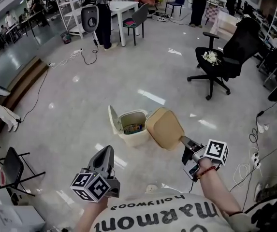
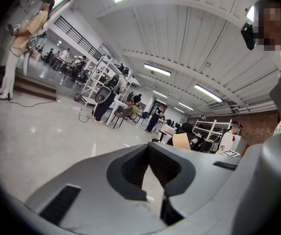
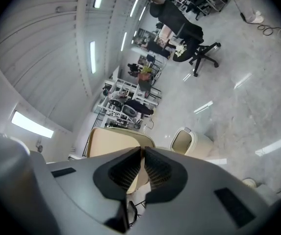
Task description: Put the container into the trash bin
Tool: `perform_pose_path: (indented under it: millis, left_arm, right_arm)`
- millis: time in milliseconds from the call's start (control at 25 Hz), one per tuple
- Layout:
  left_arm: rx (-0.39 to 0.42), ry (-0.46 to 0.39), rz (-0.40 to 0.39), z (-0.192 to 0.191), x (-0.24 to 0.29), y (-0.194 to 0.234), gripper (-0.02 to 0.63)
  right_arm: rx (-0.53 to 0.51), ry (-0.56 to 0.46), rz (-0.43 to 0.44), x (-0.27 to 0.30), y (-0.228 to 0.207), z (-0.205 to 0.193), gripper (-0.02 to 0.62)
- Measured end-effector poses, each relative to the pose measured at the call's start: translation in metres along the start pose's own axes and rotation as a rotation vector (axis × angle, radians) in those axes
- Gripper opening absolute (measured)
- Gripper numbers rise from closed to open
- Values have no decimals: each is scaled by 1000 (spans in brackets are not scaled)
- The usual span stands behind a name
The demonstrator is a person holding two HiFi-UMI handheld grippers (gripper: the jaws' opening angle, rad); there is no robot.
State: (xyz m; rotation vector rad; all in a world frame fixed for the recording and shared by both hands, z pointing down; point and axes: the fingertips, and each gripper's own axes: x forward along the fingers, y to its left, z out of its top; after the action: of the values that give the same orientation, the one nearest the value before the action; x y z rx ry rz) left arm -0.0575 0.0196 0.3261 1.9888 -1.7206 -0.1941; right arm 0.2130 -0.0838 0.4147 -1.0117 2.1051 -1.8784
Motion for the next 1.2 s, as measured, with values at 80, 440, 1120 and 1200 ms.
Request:
perform_pose_path:
  millis: [80, 440, 1120, 1200]
  left_arm:
    - [-1, 4, 14, 0, 9, 4, 5]
    - [-10, 56, 61, 1, 40, 30, 5]
    - [-17, 235, -48, 40, 163, 122, 5]
    - [-14, 251, -64, 44, 176, 129, 5]
  right_arm:
    - [6, 10, 0, 10, -3, 5, 14]
    - [65, 39, -89, 50, -24, 11, 14]
    - [142, -10, -138, 177, -5, 27, 14]
    - [150, -26, -154, 185, -6, 30, 14]
